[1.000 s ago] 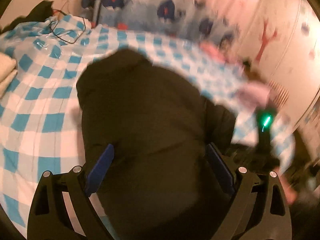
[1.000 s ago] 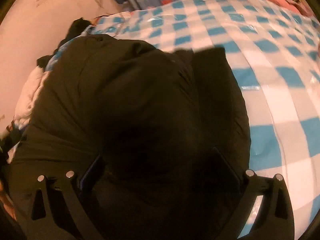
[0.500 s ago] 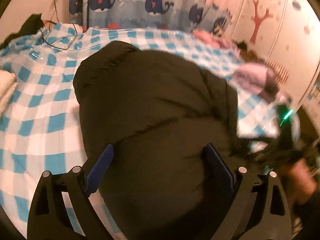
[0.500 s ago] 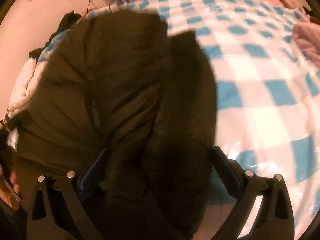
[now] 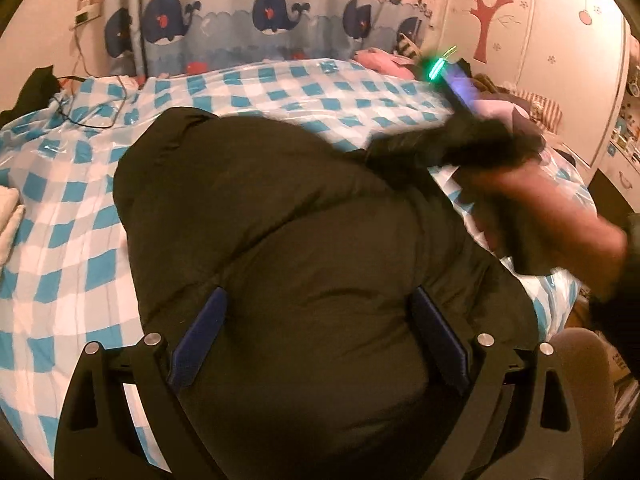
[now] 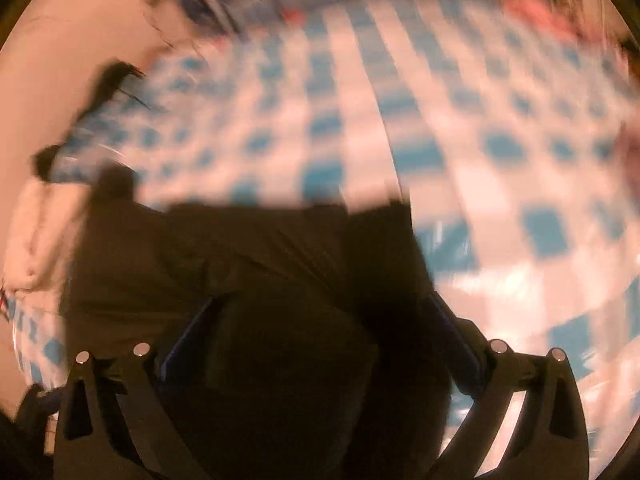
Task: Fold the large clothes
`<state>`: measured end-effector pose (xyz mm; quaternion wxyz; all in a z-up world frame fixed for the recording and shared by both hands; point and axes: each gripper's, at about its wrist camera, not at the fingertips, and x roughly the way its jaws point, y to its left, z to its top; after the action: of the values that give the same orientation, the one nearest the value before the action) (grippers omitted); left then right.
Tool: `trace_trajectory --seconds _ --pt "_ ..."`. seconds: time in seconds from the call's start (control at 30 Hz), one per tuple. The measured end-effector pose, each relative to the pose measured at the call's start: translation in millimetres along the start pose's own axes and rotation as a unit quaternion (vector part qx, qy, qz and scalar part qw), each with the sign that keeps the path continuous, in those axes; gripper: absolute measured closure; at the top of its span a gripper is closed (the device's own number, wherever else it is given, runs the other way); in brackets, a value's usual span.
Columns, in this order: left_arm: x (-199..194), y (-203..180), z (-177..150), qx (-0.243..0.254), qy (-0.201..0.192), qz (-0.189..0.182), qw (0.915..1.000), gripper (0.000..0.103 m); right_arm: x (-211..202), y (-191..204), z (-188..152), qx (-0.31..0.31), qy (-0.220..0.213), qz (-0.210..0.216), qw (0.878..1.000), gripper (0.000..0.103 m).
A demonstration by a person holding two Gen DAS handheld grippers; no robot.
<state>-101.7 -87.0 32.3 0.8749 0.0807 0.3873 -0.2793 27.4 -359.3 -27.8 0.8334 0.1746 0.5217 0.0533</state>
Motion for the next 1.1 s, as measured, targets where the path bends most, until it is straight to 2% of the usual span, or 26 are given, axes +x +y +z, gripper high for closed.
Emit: trace_trajectory --seconds 0.07,0.13,0.2,0.27,0.33,0.43,0.53,0.63,0.7,0.83,0.9,0.97,1.1 --pt "1.3 0.3 0.3 -0.002 0.002 -0.015 0.9999 0.014 21.5 -25.2 -12.8 0.047 0.016 0.035 0.998 0.007" --pt "4.4 0.3 -0.4 -0.002 0.012 -0.013 0.9998 0.014 11.8 -27.7 -17.3 0.052 0.013 0.036 0.998 0.007" --pt "3.4 0.6 -0.4 -0.003 0.015 -0.011 0.9998 0.014 -10.8 -22.9 -19.1 0.037 -0.005 0.037 0.999 0.007" --pt "-4.1 3.6 0.8 -0.009 0.008 -0.013 0.9998 0.014 -45.5 -17.1 -26.2 0.016 -0.045 0.048 0.998 0.007" --pt "-13.2 8.7 2.2 -0.025 -0.004 -0.031 0.9992 0.014 -88.0 -9.7 -51.2 -0.019 -0.079 0.057 0.995 0.007" --pt "-23.3 14.8 2.9 -0.044 -0.021 -0.051 0.9975 0.014 -114.4 3.5 -97.7 -0.076 -0.081 0.034 0.993 0.007" --pt "-17.6 15.1 0.9 -0.051 -0.008 -0.054 0.9972 0.014 -93.6 9.6 -132.7 -0.115 -0.041 -0.013 0.992 0.007" --pt "-4.5 5.2 -4.5 -0.026 0.016 -0.033 0.999 0.014 -62.5 -4.0 -140.4 -0.079 -0.001 0.006 0.997 0.007" --pt "-6.2 2.2 -6.3 -0.016 0.016 -0.022 0.9995 0.014 -66.6 -6.3 -138.1 -0.062 -0.002 0.008 0.998 0.007" --pt "-21.0 14.8 -5.9 -0.049 0.0 -0.052 0.9974 0.014 -98.2 0.9 -147.7 -0.081 -0.039 0.004 0.996 0.007" --pt "-22.9 20.4 -6.4 -0.059 0.0 -0.062 0.9963 0.014 -92.9 -0.6 -154.6 -0.098 -0.016 -0.02 0.995 0.007" --pt "-22.0 24.2 -6.2 -0.065 0.004 -0.059 0.9961 0.014 -91.2 -10.3 -155.0 -0.08 -0.004 -0.009 0.997 0.007" --pt "-32.4 47.8 -5.5 -0.128 -0.014 -0.078 0.9885 0.014 -126.0 -14.0 -140.9 -0.054 -0.08 0.018 0.995 0.007"
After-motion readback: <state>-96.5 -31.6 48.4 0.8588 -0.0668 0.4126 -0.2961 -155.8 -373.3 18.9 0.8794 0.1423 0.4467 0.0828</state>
